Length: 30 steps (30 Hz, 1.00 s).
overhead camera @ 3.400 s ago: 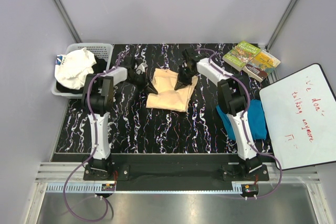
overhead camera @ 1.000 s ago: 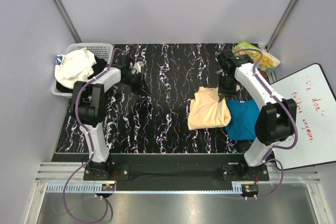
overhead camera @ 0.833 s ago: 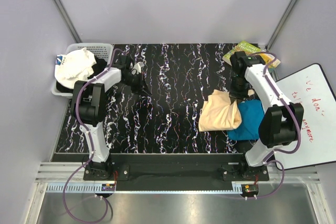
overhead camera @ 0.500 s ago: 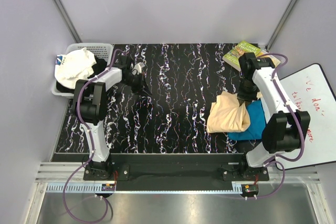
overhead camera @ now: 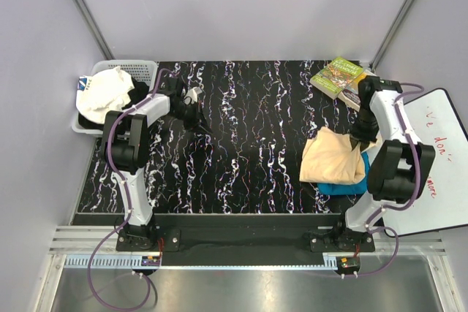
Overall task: Fold and stack the t-shirts
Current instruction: Put the neatly folded tshirt into the corner of the board with the right arm
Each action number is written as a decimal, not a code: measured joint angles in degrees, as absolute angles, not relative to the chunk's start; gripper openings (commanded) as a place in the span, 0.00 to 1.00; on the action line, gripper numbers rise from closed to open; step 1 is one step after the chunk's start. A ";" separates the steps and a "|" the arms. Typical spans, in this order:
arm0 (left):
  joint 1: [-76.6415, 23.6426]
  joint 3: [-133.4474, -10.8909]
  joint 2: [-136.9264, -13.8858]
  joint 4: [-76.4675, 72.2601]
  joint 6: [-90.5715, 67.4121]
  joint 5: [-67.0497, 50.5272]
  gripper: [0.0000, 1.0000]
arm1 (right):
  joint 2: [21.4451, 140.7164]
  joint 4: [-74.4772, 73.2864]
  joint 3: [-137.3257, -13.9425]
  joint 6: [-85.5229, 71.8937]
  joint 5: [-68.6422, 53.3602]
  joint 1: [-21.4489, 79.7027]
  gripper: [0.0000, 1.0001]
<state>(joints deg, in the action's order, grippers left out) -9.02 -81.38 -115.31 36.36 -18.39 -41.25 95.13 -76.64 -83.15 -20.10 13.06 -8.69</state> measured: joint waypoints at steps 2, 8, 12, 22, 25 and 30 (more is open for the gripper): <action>-9.02 -81.38 -115.31 36.34 -18.41 -41.41 0.09 | 97.27 -76.44 -83.26 -19.42 13.06 -8.67 0.73; -9.02 -81.38 -115.31 36.38 -18.39 -41.56 0.14 | 99.00 -77.12 -87.37 -19.35 12.27 -8.64 1.00; -9.32 -81.38 -115.31 36.36 -18.39 -41.56 0.15 | 94.17 -76.09 -94.11 -19.33 7.22 -8.62 1.00; -19.81 -90.24 -121.82 36.32 -20.32 -45.47 0.14 | 92.25 -72.86 -81.60 -21.67 -7.81 -1.63 0.01; -25.08 -93.17 -123.63 36.05 -21.45 -46.92 0.17 | 97.58 -71.00 -77.23 -22.70 -10.96 -1.54 0.00; -28.93 -94.13 -124.27 36.42 -21.74 -48.27 0.17 | 100.16 -69.80 -75.66 -23.79 -14.50 0.62 0.00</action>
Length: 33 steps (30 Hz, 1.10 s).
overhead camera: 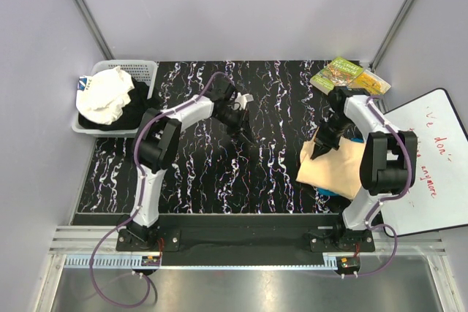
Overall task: Fold and stack the t-shirts
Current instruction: Put the neatly folded tshirt into the corner of the board with the right arm
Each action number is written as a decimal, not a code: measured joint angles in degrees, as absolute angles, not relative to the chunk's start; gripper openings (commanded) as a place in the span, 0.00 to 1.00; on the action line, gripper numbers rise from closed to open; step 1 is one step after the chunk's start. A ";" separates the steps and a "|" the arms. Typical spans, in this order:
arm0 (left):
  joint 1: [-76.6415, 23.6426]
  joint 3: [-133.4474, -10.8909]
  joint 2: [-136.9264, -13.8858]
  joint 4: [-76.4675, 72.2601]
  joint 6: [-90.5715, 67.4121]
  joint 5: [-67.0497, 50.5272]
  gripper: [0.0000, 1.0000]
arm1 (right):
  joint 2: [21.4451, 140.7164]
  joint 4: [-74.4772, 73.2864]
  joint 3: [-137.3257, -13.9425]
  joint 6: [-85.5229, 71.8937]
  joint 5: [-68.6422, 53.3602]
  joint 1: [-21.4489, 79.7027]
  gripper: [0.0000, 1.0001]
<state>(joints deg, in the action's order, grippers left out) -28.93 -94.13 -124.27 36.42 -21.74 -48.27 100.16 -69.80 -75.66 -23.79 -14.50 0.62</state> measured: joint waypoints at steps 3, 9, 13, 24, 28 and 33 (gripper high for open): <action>-28.14 -94.15 -124.66 37.36 -21.39 -48.25 0.17 | 100.25 -69.32 -75.66 -24.53 -16.58 3.16 0.00; -26.57 -94.19 -125.05 39.57 -20.08 -48.05 0.17 | 103.74 -70.70 -73.38 -25.47 -16.01 4.82 0.00; -26.22 -94.43 -125.05 40.71 -19.46 -47.99 0.17 | 109.38 -73.12 -71.77 -25.36 -11.66 4.82 0.00; -24.88 -94.15 -124.92 41.12 -17.72 -46.41 0.48 | 110.54 -77.78 -77.03 -25.54 1.13 4.84 0.26; -23.42 -91.53 -122.67 41.47 -16.53 -43.59 0.99 | 109.71 -77.73 -86.89 -24.14 0.43 5.58 0.74; -20.10 -87.70 -114.65 42.81 -14.96 -37.91 0.99 | 108.07 -76.62 -99.92 -21.82 -1.39 9.91 1.00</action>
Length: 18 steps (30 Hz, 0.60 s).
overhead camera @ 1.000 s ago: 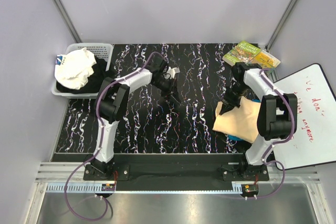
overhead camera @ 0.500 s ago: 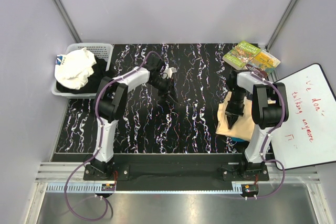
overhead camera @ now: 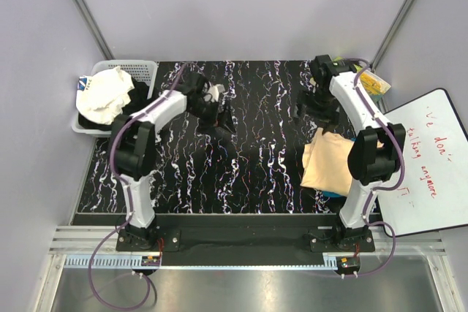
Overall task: Fold and stack the t-shirts
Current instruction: Put the neatly folded tshirt into the corner of the board with the right arm
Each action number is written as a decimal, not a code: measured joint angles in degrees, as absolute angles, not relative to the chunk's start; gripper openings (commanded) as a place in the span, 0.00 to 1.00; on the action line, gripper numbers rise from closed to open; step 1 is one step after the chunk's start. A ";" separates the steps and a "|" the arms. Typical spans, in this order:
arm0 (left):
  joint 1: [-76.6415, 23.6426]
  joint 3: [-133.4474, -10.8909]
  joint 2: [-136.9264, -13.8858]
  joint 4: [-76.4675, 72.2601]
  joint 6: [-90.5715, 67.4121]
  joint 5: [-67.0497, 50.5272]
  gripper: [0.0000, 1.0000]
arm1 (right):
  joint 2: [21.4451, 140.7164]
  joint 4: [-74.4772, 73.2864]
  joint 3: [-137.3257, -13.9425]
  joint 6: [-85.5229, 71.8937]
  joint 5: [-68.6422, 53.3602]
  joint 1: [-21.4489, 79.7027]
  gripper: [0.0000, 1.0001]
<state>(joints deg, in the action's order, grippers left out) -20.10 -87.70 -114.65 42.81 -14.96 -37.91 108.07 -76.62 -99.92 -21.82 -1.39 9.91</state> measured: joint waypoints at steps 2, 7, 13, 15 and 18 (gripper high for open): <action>-18.72 -87.22 -111.09 42.96 -14.41 -35.68 0.99 | 107.81 -76.27 -102.69 -21.15 -1.63 11.64 1.00; -14.50 -86.87 -102.80 43.38 -12.38 -27.59 0.99 | 108.81 -75.11 -106.02 -19.20 -2.00 14.04 1.00; -9.04 -85.95 -99.68 45.17 -10.87 -17.63 0.99 | 113.45 -71.20 -112.36 -16.64 -1.98 13.98 1.00; -7.03 -84.14 -99.37 45.82 -10.61 -14.90 0.99 | 114.13 -68.82 -114.52 -15.94 -2.15 14.00 1.00; -4.54 -81.67 -99.35 47.20 -10.48 -11.40 0.99 | 113.75 -63.59 -115.70 -14.83 -3.05 13.98 1.00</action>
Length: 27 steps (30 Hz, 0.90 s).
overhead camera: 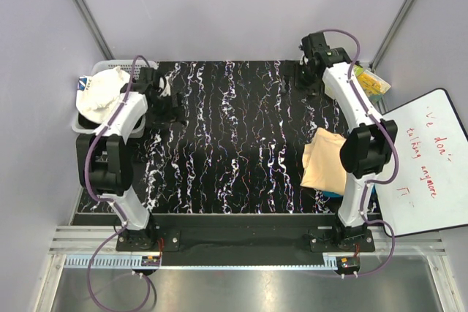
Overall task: Fold and stack the t-shirts
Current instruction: Put the neatly folded tshirt into the corner of the board with the right arm
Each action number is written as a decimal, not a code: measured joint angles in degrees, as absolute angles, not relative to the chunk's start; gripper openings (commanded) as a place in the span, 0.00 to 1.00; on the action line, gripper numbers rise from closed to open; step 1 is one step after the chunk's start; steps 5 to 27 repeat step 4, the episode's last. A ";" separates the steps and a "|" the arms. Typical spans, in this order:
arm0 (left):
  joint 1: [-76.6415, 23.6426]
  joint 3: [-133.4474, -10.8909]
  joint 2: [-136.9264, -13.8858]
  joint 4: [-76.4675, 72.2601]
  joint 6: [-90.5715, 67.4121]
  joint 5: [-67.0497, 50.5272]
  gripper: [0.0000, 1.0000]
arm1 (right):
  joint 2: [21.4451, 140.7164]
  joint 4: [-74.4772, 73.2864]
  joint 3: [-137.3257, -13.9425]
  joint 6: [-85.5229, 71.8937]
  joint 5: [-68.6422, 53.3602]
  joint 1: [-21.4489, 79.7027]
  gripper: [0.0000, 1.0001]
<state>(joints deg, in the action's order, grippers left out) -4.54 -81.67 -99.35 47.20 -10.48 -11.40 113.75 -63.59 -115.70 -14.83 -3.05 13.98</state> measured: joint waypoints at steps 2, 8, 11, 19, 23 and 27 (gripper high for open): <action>-3.18 -80.09 -99.35 48.01 -10.41 -9.15 0.99 | 112.81 -58.78 -114.58 -13.89 -3.84 13.98 1.00; -2.57 -79.00 -99.35 48.49 -10.22 -7.33 0.99 | 110.32 -53.58 -110.59 -13.19 -3.73 13.98 1.00; -2.57 -79.00 -99.35 48.49 -10.22 -7.33 0.99 | 110.32 -53.58 -110.59 -13.19 -3.73 13.98 1.00; -2.57 -79.00 -99.35 48.49 -10.22 -7.33 0.99 | 110.32 -53.58 -110.59 -13.19 -3.73 13.98 1.00; -2.57 -79.00 -99.35 48.49 -10.22 -7.33 0.99 | 110.32 -53.58 -110.59 -13.19 -3.73 13.98 1.00; -2.57 -79.00 -99.35 48.49 -10.22 -7.33 0.99 | 110.32 -53.58 -110.59 -13.19 -3.73 13.98 1.00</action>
